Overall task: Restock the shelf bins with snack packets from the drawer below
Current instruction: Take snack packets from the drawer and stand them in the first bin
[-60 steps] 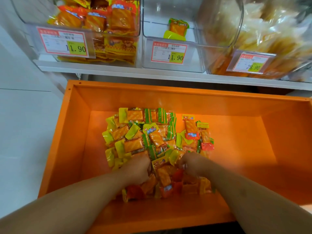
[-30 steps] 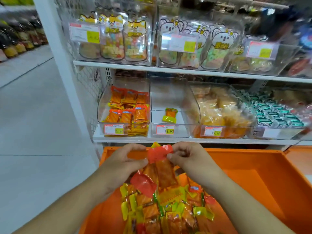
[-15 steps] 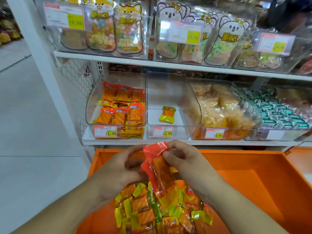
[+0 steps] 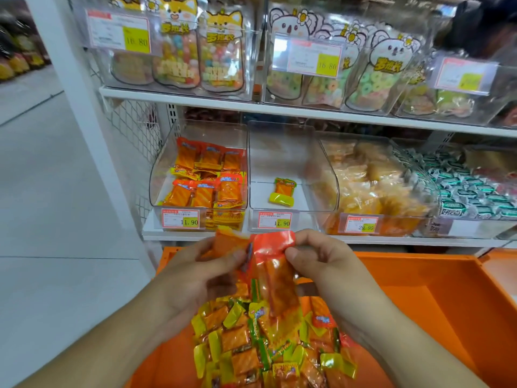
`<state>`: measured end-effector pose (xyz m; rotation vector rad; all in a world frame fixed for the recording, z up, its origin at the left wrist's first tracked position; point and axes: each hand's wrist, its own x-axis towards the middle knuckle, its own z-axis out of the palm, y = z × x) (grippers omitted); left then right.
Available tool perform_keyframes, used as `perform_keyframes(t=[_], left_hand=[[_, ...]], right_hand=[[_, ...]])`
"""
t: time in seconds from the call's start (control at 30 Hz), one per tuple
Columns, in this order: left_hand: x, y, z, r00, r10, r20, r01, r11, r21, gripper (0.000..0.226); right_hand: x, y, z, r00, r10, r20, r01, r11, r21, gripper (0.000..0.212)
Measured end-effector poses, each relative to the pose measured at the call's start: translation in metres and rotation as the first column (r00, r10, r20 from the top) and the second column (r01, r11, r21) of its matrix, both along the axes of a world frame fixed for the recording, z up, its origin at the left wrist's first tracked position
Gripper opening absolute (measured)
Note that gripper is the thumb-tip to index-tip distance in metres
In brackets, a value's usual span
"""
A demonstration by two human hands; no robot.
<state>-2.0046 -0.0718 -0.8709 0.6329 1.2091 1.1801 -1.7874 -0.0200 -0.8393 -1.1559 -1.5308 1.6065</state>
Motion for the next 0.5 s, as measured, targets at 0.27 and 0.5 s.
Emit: perform_keyframes(t=[0.27, 0.5], left_hand=[[-0.011, 0.0, 0.013, 0.982, 0.189, 0.0, -0.189, 0.981, -0.045, 0.031], [0.002, -0.005, 0.011, 0.985, 0.153, -0.076, -0.155, 0.988, -0.018, 0.043]], right_hand=[[0.007, 0.003, 0.003, 0.975, -0.215, -0.048, 0.216, 0.976, 0.014, 0.02], [-0.002, 0.004, -0.007, 0.947, -0.309, -0.087, 0.307, 0.951, -0.041, 0.029]])
